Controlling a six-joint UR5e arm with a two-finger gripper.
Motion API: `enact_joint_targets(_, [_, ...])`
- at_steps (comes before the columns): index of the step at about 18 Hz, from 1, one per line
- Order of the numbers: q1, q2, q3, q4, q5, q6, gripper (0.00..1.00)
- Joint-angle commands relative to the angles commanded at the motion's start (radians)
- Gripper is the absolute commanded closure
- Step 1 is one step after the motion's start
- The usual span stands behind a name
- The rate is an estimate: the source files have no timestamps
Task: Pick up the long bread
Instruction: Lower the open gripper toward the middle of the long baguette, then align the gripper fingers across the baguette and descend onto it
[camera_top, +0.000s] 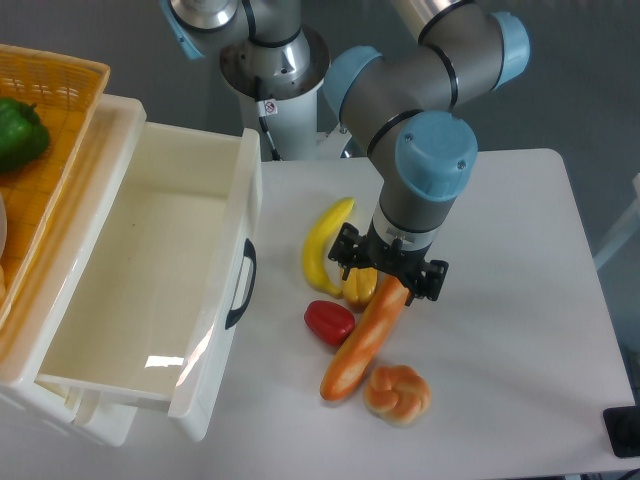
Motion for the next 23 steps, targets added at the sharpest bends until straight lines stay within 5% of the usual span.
enact_joint_targets(3, [-0.015, -0.040, -0.031, 0.106, 0.002, -0.017, 0.00])
enact_joint_targets(8, [-0.015, -0.100, -0.026, 0.114, 0.027, -0.014, 0.00])
enact_joint_targets(15, [-0.002, -0.117, -0.057, 0.111, 0.064, 0.192, 0.00])
enact_joint_targets(23, [0.014, -0.129, -0.101, 0.125, 0.063, 0.198, 0.00])
